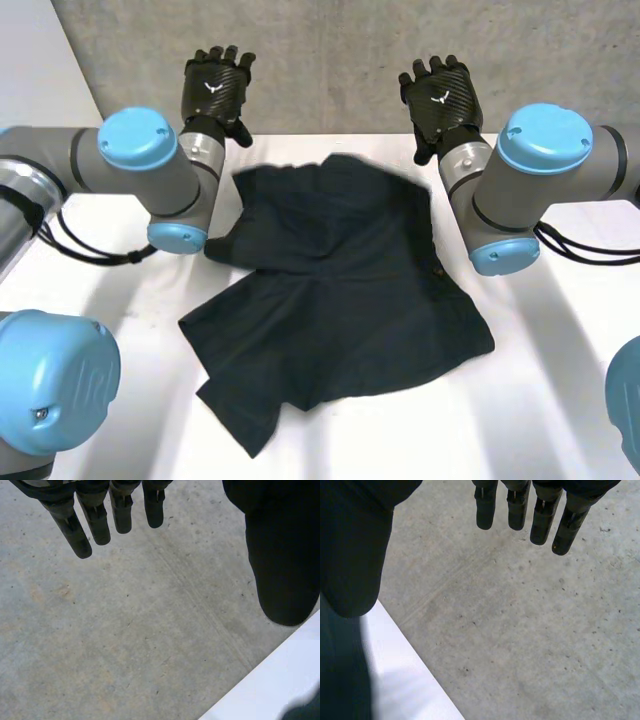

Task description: Fold the shorts.

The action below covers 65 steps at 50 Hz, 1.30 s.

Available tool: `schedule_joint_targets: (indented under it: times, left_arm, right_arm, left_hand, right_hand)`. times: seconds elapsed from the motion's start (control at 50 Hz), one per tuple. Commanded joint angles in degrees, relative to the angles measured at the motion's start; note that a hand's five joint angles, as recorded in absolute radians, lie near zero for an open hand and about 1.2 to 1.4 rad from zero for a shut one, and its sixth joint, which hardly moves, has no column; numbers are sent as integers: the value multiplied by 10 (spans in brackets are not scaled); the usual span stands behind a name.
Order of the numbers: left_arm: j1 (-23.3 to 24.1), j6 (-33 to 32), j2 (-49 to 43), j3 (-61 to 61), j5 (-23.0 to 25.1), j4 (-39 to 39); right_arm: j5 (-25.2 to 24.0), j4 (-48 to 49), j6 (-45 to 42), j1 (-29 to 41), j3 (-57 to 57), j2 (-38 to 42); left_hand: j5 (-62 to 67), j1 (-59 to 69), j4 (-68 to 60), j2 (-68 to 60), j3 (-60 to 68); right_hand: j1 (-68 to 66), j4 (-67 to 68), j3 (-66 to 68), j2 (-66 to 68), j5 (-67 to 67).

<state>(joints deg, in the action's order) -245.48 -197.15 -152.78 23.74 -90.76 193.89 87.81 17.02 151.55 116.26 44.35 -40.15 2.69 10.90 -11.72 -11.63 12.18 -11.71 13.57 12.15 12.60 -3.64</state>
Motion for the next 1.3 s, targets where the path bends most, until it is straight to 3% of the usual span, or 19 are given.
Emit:
schedule_joint_targets:
  times: [0.02,0.2,0.4,0.52,0.68,0.84,1.12,1.3]
  left_arm:
    - [1,8,69,118,-10,-3]
    - [-4,88,246,307,-49,-122]
    - [2,205,447,555,-50,-257]
    - [12,235,528,693,-49,-270]
    - [67,250,597,831,-45,-269]
    - [115,287,595,862,-47,-267]
    - [134,304,502,829,-59,-207]
    - [155,305,434,787,-131,-195]
  right_arm:
    - [31,-13,11,0,59,-78]
    - [9,-88,21,-7,195,-202]
    - [-89,-249,36,-35,345,-288]
    - [-150,-255,24,-55,454,-318]
    - [-222,-196,-13,-110,558,-323]
    - [-244,-154,-42,-147,605,-322]
    - [-280,-112,-86,-175,614,-285]
    - [-280,-88,-87,-172,613,-265]
  left_hand:
    - [-27,-9,17,16,-22]
    - [-27,-9,17,16,-22]
    - [-23,-5,13,12,-18]
    - [-5,13,-5,-6,0]
    - [86,104,-96,-97,91]
    - [90,108,-99,-100,95]
    - [80,97,-89,-90,85]
    - [78,96,-88,-88,83]
  right_hand:
    - [17,-36,-22,-26,36]
    - [17,-36,-22,-26,36]
    - [3,-21,-7,-12,22]
    - [-116,98,112,107,-97]
    - [-249,231,245,240,-230]
    - [-256,238,252,247,-237]
    - [-256,238,252,247,-237]
    - [-310,291,305,301,-291]
